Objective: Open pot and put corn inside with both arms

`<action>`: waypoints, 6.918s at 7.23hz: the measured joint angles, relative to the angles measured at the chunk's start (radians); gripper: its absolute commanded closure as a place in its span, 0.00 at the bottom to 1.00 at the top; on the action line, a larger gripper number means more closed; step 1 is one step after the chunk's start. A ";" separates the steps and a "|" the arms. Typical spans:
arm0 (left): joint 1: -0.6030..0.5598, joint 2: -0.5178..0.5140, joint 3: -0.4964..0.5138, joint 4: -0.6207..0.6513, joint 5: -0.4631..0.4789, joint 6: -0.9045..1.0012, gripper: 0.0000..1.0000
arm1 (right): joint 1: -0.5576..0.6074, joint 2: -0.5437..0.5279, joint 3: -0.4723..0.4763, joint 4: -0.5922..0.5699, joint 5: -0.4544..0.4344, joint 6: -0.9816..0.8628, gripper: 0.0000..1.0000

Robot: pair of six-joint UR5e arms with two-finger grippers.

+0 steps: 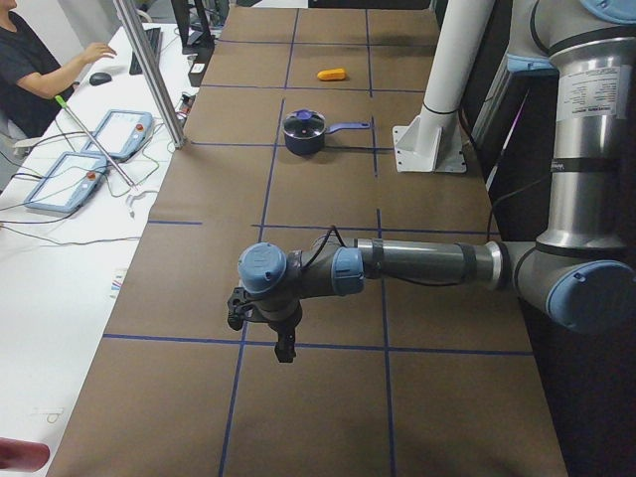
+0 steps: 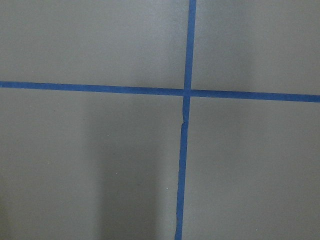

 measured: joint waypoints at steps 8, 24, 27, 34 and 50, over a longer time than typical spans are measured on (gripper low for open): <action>0.231 -0.051 -0.314 0.028 0.005 -0.405 0.00 | 0.000 0.004 0.010 0.002 0.003 -0.001 0.00; 0.889 -1.069 0.166 0.053 0.222 -1.351 0.00 | -0.002 0.012 0.007 0.087 0.014 0.114 0.00; 0.922 -1.074 0.197 0.025 0.235 -1.388 0.00 | -0.002 0.014 0.009 0.089 0.028 0.124 0.00; 0.965 -1.092 0.283 -0.050 0.280 -1.437 0.00 | -0.002 0.014 0.007 0.089 0.028 0.127 0.00; 0.948 -1.053 0.192 -0.032 0.301 -1.454 0.82 | -0.022 0.031 0.024 0.090 0.022 0.177 0.00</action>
